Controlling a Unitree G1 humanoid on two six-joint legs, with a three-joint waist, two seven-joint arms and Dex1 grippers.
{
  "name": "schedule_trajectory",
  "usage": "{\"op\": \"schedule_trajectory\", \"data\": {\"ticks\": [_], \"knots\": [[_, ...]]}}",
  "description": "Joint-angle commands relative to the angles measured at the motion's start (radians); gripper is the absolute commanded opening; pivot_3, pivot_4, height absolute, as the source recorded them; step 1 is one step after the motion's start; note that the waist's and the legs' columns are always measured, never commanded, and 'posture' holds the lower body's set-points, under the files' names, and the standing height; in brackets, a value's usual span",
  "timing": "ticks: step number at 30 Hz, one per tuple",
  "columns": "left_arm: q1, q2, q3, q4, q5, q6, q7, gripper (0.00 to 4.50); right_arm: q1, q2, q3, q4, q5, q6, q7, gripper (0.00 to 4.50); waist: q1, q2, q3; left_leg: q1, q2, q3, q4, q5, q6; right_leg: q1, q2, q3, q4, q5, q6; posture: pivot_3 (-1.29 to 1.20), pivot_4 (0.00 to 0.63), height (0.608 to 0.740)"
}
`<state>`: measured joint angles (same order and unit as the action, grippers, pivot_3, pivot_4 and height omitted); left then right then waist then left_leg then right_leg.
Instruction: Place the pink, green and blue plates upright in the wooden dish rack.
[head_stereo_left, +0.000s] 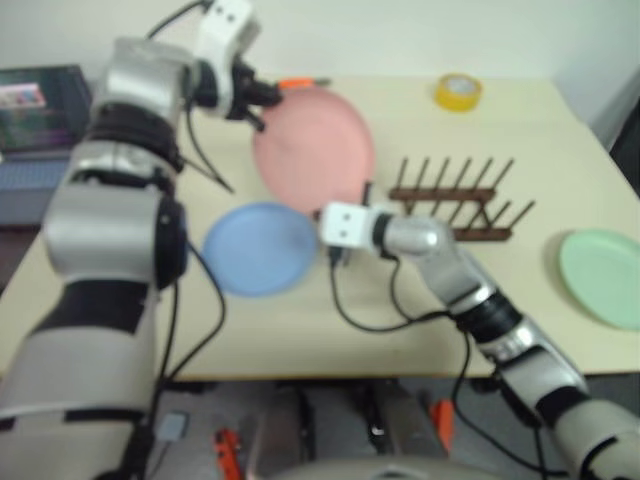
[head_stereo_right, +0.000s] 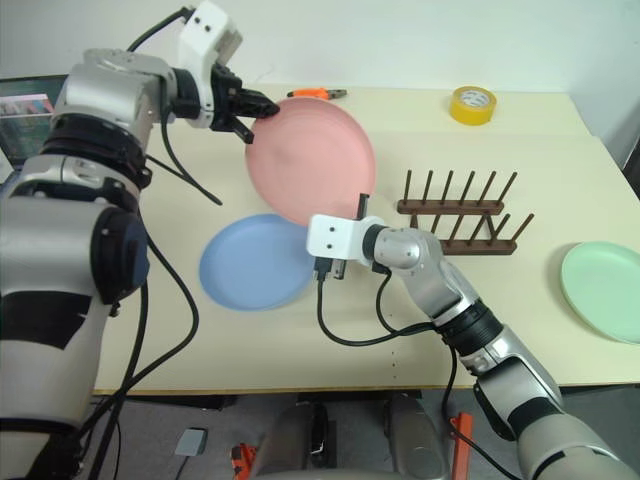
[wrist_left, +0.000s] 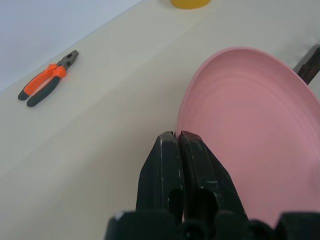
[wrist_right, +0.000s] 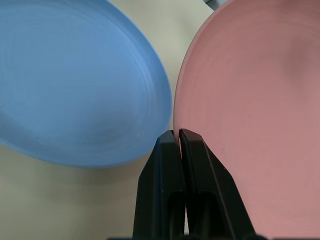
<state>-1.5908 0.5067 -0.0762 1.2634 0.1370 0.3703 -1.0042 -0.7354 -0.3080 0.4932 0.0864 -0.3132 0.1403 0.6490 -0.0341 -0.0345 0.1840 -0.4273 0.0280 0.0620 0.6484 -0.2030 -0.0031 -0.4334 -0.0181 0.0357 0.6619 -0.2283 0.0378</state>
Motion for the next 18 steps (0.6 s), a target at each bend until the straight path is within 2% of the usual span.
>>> {"op": "schedule_trajectory", "data": {"ticks": [1, 8, 10, 13, 18], "knots": [[-0.023, 0.008, 0.010, -0.038, -0.011, -0.005, -0.003, 0.00, -0.024, 0.005, -0.024, -0.012, -0.008, -0.016, -0.005, 0.03, 0.000, 0.000, 0.000, 0.000, 0.000, 0.000, 0.000, 0.000, 0.000, 0.000, 0.000, 0.000, 0.000, 0.000, 0.000, 0.00, 0.150, 0.740], [-0.023, 0.003, 0.011, -0.036, -0.014, -0.004, -0.005, 0.00, -0.036, 0.019, -0.021, -0.001, -0.019, -0.011, -0.007, 0.03, 0.000, 0.000, 0.000, 0.000, 0.000, 0.001, 0.000, 0.000, 0.000, -0.002, 0.000, 0.001, 0.001, 0.000, 0.000, 0.00, 0.150, 0.740], [-0.025, 0.003, 0.012, -0.035, -0.015, -0.005, -0.005, 0.00, -0.040, 0.025, -0.023, 0.005, -0.022, -0.012, -0.007, 0.44, 0.000, 0.000, 0.000, 0.000, 0.000, 0.001, 0.000, 0.000, 0.000, -0.002, 0.000, 0.001, 0.001, 0.000, 0.000, 0.00, 0.150, 0.740], [-0.026, 0.003, 0.013, -0.035, -0.017, -0.005, -0.004, 0.00, -0.044, 0.024, -0.022, 0.014, -0.033, -0.017, -0.011, 1.34, 0.000, 0.000, 0.000, 0.000, 0.000, 0.001, 0.000, 0.000, 0.000, -0.002, 0.000, 0.002, 0.001, 0.000, 0.000, 0.00, 0.150, 0.740], [-0.024, 0.003, 0.013, -0.036, -0.019, -0.004, -0.006, 0.00, -0.040, 0.021, -0.021, 0.011, -0.033, -0.017, -0.002, 1.34, 0.000, 0.000, 0.000, 0.000, 0.000, 0.002, 0.000, 0.000, 0.000, -0.002, 0.000, 0.002, 0.001, 0.000, 0.000, 0.00, 0.150, 0.740]]}}
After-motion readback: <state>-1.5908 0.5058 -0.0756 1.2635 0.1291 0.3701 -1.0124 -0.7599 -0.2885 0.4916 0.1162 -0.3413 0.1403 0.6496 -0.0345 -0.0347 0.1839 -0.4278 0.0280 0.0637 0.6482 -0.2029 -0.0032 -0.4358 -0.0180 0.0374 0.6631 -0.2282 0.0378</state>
